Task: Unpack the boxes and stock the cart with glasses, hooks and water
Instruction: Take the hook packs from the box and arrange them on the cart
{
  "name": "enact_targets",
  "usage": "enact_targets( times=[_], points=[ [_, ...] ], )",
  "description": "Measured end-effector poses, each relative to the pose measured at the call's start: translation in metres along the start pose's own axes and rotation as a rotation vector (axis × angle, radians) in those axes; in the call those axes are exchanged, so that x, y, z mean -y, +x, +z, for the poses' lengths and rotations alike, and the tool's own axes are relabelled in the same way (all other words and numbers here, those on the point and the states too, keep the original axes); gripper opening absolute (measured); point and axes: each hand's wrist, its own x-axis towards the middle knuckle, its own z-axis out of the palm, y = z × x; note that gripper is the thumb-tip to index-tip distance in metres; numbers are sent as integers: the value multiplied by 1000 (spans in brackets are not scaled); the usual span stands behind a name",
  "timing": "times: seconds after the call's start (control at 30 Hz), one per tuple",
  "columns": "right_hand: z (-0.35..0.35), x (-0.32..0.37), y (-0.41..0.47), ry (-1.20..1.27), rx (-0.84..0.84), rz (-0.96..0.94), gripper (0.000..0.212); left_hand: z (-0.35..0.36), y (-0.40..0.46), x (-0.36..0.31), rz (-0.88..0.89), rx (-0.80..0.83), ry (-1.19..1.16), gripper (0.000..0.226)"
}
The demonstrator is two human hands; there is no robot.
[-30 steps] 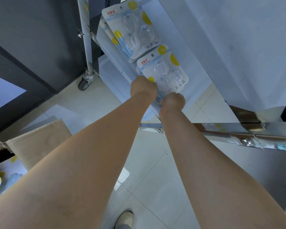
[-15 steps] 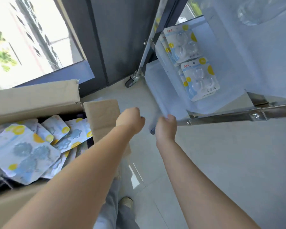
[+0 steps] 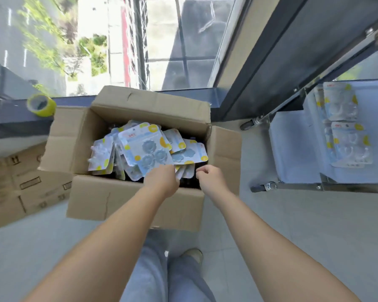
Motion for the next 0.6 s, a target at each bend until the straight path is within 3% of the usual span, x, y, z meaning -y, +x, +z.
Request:
enact_targets(
  times=[0.1, 0.4, 0.6],
  points=[
    [40, 19, -2, -91, 57, -8, 23, -7, -3, 56, -66, 17, 54, 15],
    [184, 77, 32, -178, 248, 37, 19, -32, 46, 192, -190, 59, 41, 24],
    [275, 94, 73, -58, 170, 205, 24, -23, 76, 250, -180, 106, -39, 20]
  ],
)
